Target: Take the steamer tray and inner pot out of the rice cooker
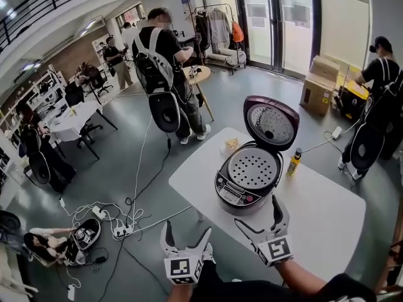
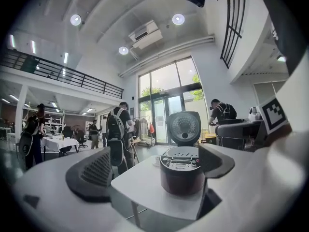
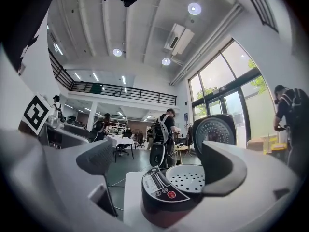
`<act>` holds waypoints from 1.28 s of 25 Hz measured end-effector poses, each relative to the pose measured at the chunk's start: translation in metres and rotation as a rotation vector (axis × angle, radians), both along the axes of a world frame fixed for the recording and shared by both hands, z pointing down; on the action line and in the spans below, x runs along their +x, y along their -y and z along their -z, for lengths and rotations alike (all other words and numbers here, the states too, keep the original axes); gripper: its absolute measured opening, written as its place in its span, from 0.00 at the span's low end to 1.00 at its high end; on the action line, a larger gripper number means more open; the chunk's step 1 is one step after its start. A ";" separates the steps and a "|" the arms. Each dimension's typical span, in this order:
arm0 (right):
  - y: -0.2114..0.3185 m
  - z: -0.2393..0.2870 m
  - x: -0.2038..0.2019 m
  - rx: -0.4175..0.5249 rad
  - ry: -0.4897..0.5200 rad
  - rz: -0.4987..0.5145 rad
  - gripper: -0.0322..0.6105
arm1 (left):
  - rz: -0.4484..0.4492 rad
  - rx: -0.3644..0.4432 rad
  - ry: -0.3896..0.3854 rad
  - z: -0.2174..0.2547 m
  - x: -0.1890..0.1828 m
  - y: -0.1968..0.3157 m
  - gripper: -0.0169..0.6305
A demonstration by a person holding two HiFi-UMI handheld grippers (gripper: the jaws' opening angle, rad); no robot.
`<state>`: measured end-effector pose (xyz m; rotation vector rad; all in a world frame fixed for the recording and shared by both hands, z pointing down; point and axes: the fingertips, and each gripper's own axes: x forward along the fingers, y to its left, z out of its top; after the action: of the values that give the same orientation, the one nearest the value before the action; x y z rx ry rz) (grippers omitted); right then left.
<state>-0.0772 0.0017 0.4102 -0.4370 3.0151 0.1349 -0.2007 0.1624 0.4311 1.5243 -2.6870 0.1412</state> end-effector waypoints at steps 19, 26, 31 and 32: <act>0.134 -0.011 -0.090 -0.030 -0.119 -0.422 0.90 | -0.454 -0.079 -0.074 -0.018 -0.132 0.199 0.88; 0.170 -0.027 -0.095 -0.040 -0.229 -0.561 0.90 | -0.588 -0.228 -0.099 -0.047 -0.150 0.266 0.84; 0.203 -0.052 -0.091 -0.022 -0.353 -0.641 0.90 | -0.703 -0.380 -0.064 -0.069 -0.148 0.310 0.86; 0.209 -0.058 -0.091 -0.035 -0.389 -0.650 0.90 | -0.726 -0.420 -0.051 -0.075 -0.146 0.318 0.86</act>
<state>-0.1679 -0.2075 0.4681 -1.5412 3.0949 0.2320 -0.3468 -0.1559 0.5061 2.1875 -1.7723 0.6264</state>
